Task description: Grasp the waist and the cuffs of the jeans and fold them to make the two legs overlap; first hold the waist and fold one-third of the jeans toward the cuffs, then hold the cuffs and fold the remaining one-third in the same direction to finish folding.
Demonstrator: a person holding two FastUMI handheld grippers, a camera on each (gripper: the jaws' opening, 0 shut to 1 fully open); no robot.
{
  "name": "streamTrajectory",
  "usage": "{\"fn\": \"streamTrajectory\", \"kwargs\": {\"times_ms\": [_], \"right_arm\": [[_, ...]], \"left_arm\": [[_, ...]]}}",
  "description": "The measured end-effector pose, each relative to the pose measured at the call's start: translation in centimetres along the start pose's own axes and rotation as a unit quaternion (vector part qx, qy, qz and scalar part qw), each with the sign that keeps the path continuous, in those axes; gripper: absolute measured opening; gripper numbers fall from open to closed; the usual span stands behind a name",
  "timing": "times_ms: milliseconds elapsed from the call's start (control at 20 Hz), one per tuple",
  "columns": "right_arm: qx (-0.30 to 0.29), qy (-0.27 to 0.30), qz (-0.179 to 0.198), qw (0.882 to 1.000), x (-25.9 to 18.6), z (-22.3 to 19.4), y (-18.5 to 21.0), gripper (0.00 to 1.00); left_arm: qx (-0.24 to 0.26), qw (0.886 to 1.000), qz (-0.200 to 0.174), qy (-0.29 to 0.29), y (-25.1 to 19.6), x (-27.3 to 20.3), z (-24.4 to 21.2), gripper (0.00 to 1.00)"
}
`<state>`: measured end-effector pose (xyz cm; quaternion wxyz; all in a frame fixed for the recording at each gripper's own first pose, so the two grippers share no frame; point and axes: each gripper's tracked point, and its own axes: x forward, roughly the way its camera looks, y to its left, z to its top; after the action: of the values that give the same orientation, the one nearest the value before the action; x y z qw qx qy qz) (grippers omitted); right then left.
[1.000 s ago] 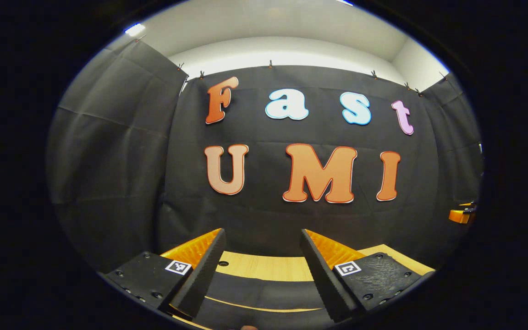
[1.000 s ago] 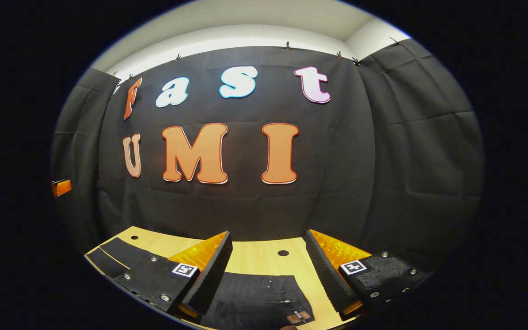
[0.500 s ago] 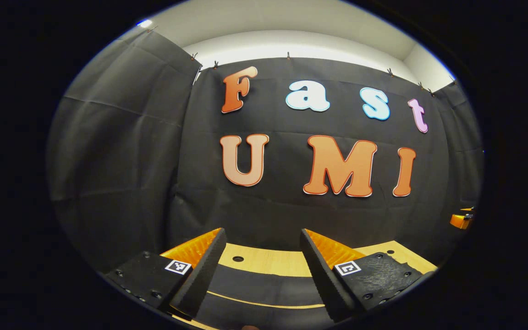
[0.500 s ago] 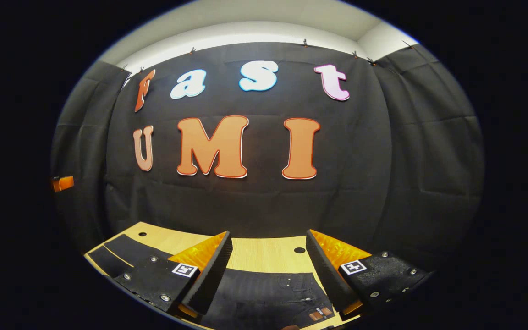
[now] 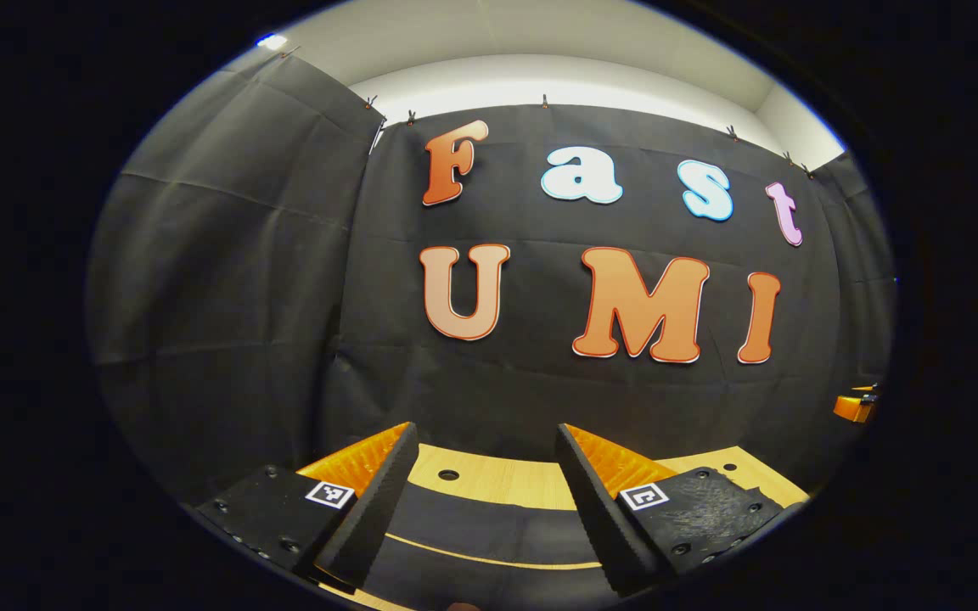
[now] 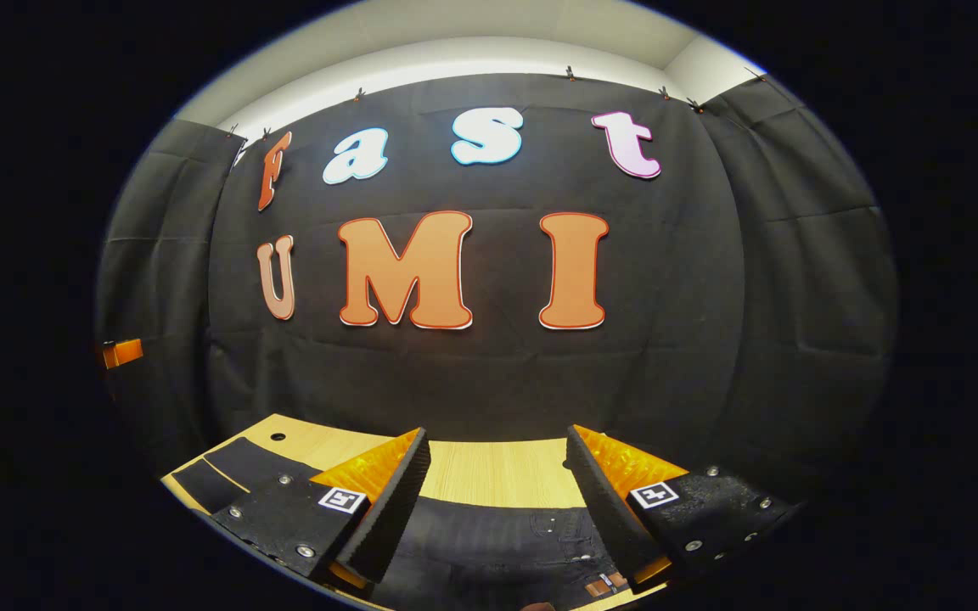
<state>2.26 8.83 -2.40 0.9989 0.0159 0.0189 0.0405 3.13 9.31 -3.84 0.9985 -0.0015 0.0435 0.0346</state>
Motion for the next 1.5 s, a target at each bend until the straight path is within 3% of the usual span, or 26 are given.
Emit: {"fn": "streamTrajectory", "kwargs": {"times_ms": [200, 500, 650, 800, 950, 1100, 1350, 1400, 1500], "right_arm": [[0.006, 0.008, 0.005, 1.0, 0.7, -0.6, 0.5, 0.97], [0.008, 0.016, 0.021, 1.0, 1.4, -1.2, 2.1, 1.0], [0.019, 0.025, 0.027, 0.999, 1.6, -1.6, 2.4, 1.0], [0.024, 0.034, 0.032, 0.999, 1.9, -2.0, 2.8, 1.0], [0.024, 0.041, 0.04, 0.998, 2.1, -2.2, 3.5, 1.0], [0.023, 0.052, 0.049, 0.997, 2.3, -2.7, 4.3, 1.0], [0.025, 0.071, 0.056, 0.996, 2.4, -3.7, 5.0, 0.97], [0.024, 0.073, 0.057, 0.995, 2.3, -3.9, 5.1, 1.0], [0.018, 0.076, 0.055, 0.995, 2.2, -4.0, 5.0, 1.0]], "left_arm": [[-0.007, 1.0, 0.013, 0.009, 0.8, 0.4, -0.6, 0.96], [-0.084, 0.995, 0.009, 0.047, 2.2, 0.7, -3.4, 0.98], [-0.148, 0.987, 0.015, 0.064, 3.7, 0.6, -5.0, 0.98], [-0.221, 0.971, 0.024, 0.088, 5.7, 0.6, -7.7, 0.98], [-0.295, 0.945, 0.049, 0.136, 7.8, -0.3, -12.6, 0.98], [-0.367, 0.909, 0.081, 0.182, 10.0, -2.0, -18.6, 0.98], [-0.47, 0.835, 0.159, 0.236, 13.3, -5.2, -27.9, 0.98], [-0.483, 0.825, 0.166, 0.242, 13.7, -5.4, -29.1, 0.98], [-0.483, 0.817, 0.184, 0.257, 14.6, -6.2, -31.2, 0.98]]}}
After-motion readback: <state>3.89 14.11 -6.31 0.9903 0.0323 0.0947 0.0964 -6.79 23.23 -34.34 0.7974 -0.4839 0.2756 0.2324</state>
